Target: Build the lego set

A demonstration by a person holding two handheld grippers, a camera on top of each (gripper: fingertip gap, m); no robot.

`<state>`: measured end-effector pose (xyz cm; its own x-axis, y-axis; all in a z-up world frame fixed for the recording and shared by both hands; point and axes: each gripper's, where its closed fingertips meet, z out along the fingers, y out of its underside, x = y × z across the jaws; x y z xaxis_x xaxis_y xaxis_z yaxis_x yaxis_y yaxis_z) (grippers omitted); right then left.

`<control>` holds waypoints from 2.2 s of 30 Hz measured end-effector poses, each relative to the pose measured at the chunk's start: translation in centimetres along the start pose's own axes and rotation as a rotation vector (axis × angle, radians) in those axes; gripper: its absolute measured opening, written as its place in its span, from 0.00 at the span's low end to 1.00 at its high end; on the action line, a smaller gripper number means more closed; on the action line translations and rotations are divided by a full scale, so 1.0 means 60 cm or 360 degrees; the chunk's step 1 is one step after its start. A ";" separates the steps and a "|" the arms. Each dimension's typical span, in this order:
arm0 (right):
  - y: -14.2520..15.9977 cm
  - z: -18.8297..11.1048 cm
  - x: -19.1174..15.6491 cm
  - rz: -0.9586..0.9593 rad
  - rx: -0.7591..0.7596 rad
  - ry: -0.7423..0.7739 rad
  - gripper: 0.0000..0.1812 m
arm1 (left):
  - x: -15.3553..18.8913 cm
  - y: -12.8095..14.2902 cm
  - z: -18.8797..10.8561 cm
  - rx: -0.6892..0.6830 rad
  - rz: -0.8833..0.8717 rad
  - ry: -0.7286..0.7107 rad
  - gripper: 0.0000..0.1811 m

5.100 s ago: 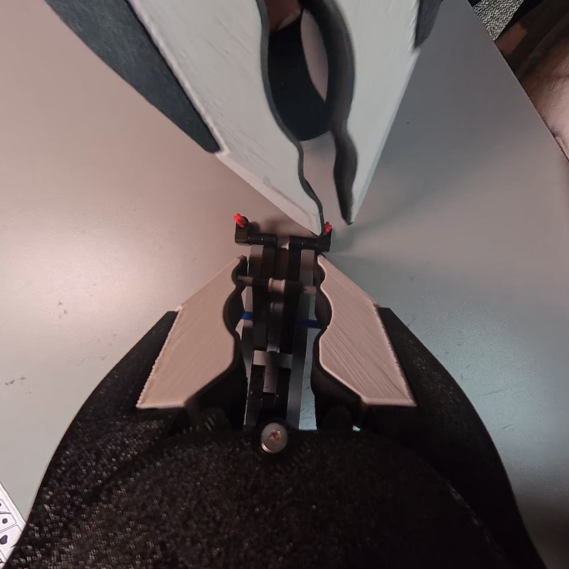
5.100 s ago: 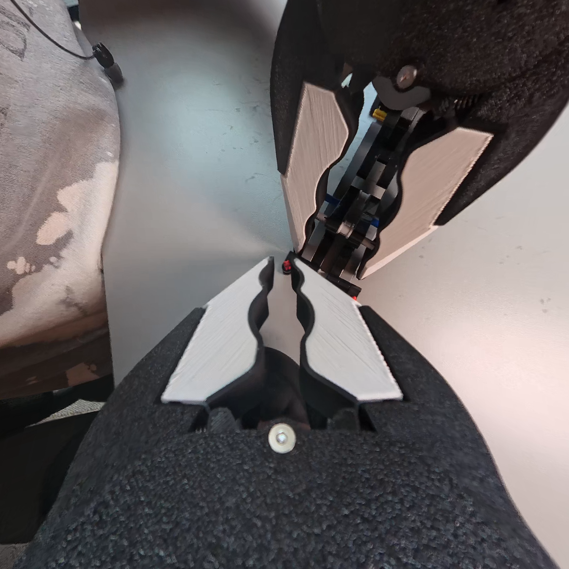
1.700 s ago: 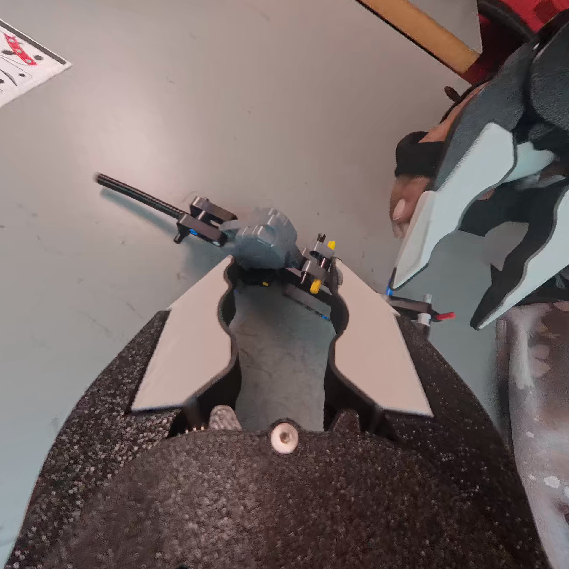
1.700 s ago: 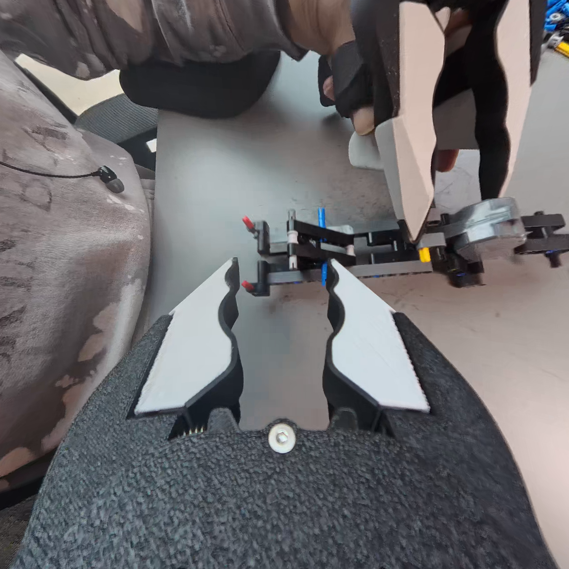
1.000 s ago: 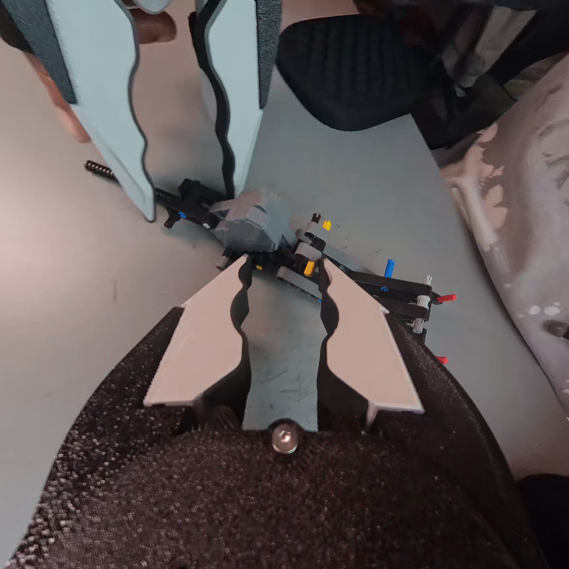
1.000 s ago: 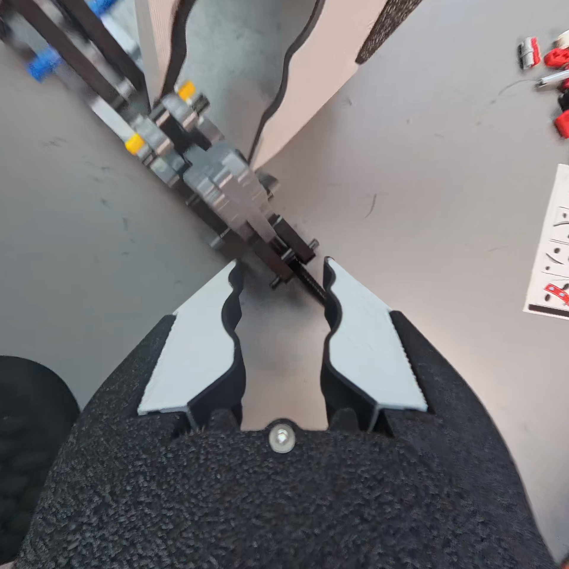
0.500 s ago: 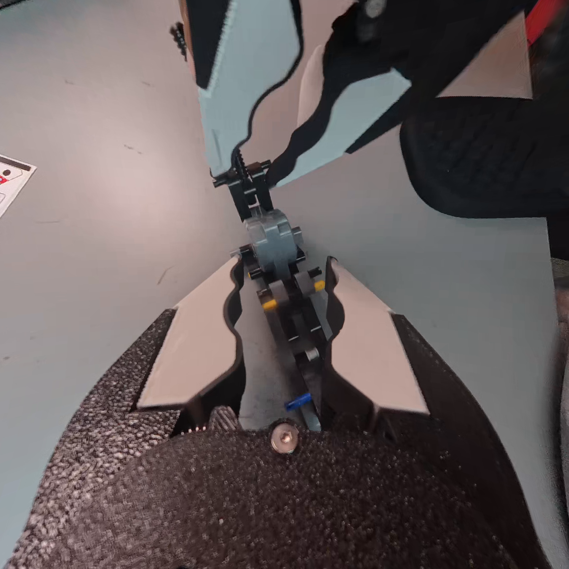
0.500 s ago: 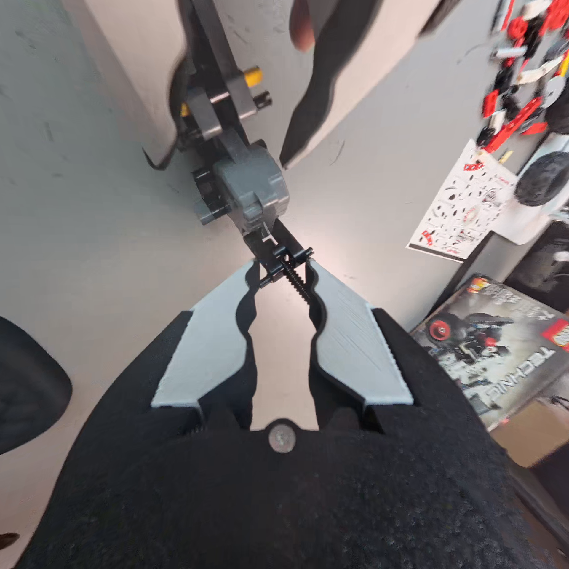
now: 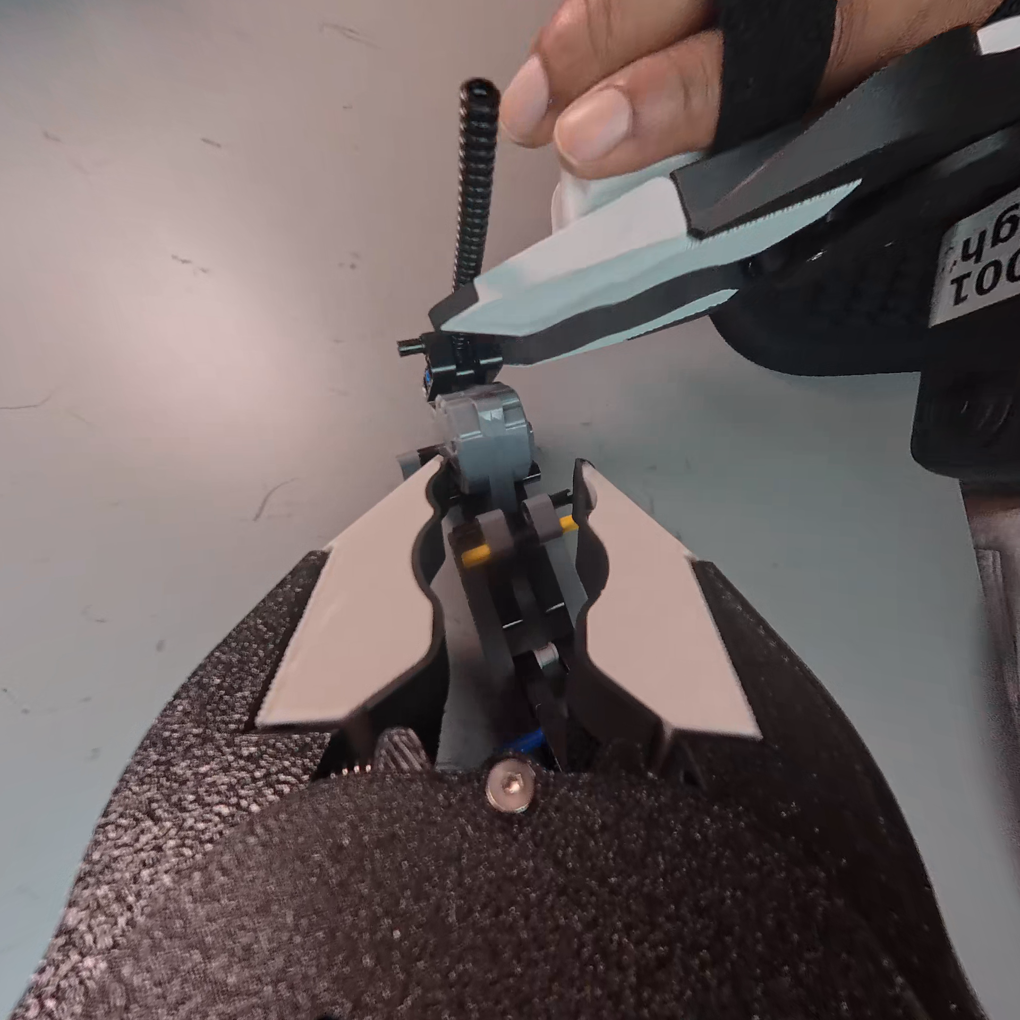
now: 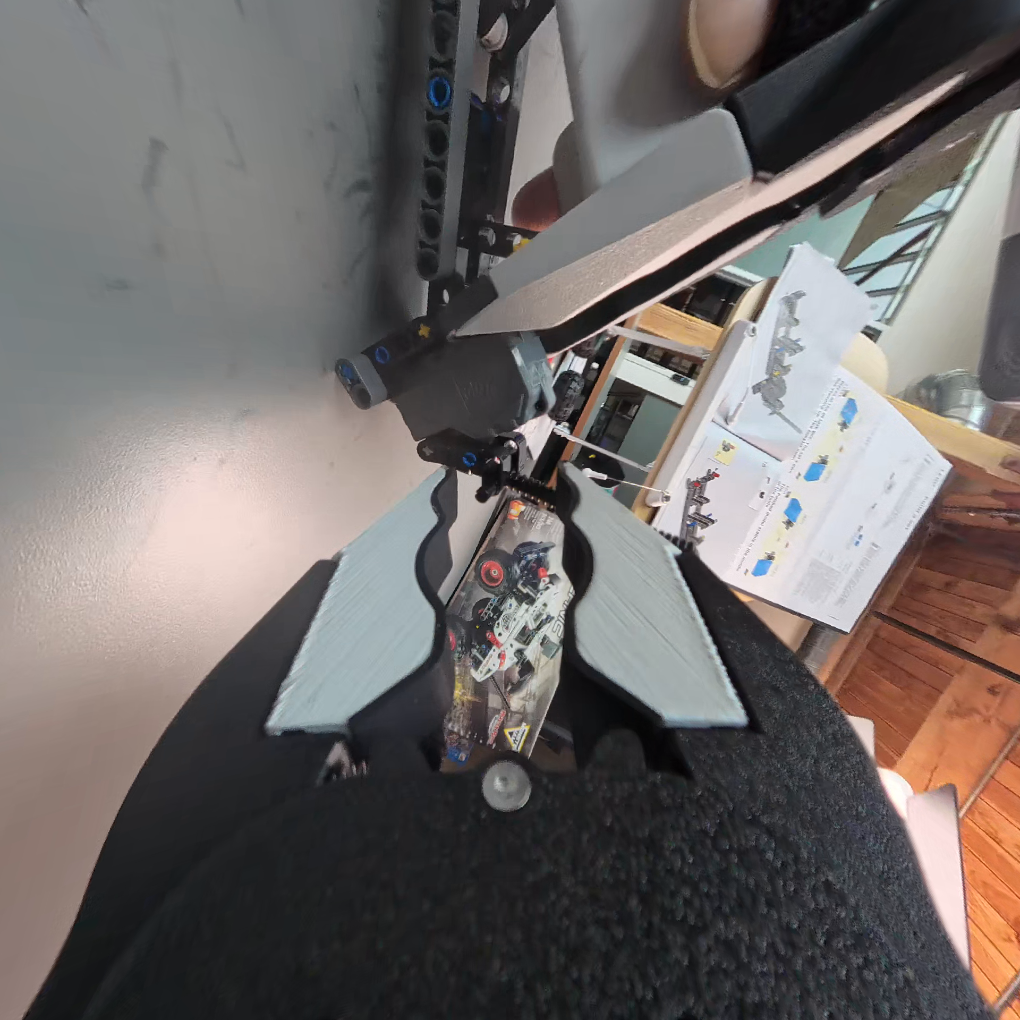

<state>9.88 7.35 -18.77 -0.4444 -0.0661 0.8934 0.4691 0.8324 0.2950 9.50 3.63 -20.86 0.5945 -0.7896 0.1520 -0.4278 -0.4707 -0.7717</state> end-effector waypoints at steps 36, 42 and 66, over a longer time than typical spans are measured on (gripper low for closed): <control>0.009 -0.003 0.025 0.2119 0.0774 -0.0981 0.29 | -0.089 0.017 -0.199 0.0492 0.0003 -0.0393 0.31; 0.038 -0.005 0.064 0.1983 0.0682 -0.0924 0.28 | -0.065 0.055 -0.200 0.0419 0.0038 -0.0401 0.31; 0.331 0.420 0.351 0.2538 0.0091 0.0598 0.35 | -0.477 -0.157 -0.439 0.0858 -0.0175 -0.1691 0.24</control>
<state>-9.37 36.35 -2.64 0.6361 0.7135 0.2939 0.2135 0.2034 -0.9555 -21.42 20.30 -1.71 0.9839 0.0848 -0.1572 -0.1497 -0.0893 -0.9847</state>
